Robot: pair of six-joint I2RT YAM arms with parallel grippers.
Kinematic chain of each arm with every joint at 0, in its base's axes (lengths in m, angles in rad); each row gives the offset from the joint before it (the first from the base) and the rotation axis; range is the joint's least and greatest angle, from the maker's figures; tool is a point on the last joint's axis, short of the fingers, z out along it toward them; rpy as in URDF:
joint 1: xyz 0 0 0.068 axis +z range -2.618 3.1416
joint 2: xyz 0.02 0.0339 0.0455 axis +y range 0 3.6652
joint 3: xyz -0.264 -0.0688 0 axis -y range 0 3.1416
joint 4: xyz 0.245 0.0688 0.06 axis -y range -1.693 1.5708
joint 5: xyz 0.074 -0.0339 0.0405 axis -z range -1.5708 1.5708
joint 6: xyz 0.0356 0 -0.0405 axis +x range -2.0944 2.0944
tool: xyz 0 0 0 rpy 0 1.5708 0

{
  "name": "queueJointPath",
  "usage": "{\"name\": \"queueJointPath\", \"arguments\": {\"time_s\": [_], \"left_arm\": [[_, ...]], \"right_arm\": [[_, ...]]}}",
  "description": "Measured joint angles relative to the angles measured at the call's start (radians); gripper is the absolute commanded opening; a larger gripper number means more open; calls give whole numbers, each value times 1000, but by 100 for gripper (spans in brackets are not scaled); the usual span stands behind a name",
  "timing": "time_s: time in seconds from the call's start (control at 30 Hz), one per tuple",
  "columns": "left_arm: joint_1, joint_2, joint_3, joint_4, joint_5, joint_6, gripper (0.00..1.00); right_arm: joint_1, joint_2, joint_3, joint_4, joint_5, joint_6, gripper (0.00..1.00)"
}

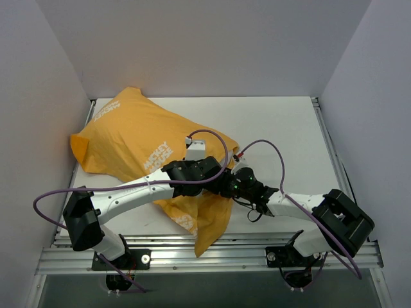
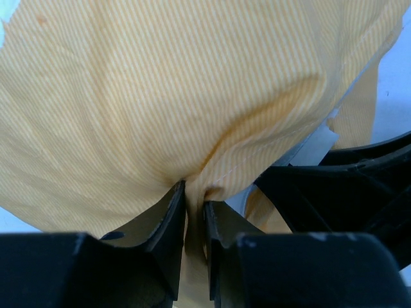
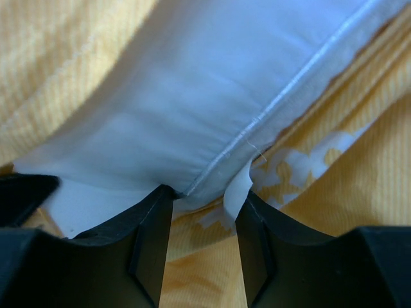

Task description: Remove the pillowcase from the pillow

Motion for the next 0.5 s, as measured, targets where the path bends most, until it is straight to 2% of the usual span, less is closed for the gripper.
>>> {"name": "queueJointPath", "arguments": {"time_s": [0.5], "left_arm": [[12,-2,-3,16,2,-11,24]], "right_arm": [[-16,57,-73,153,-18,7,39]]}}
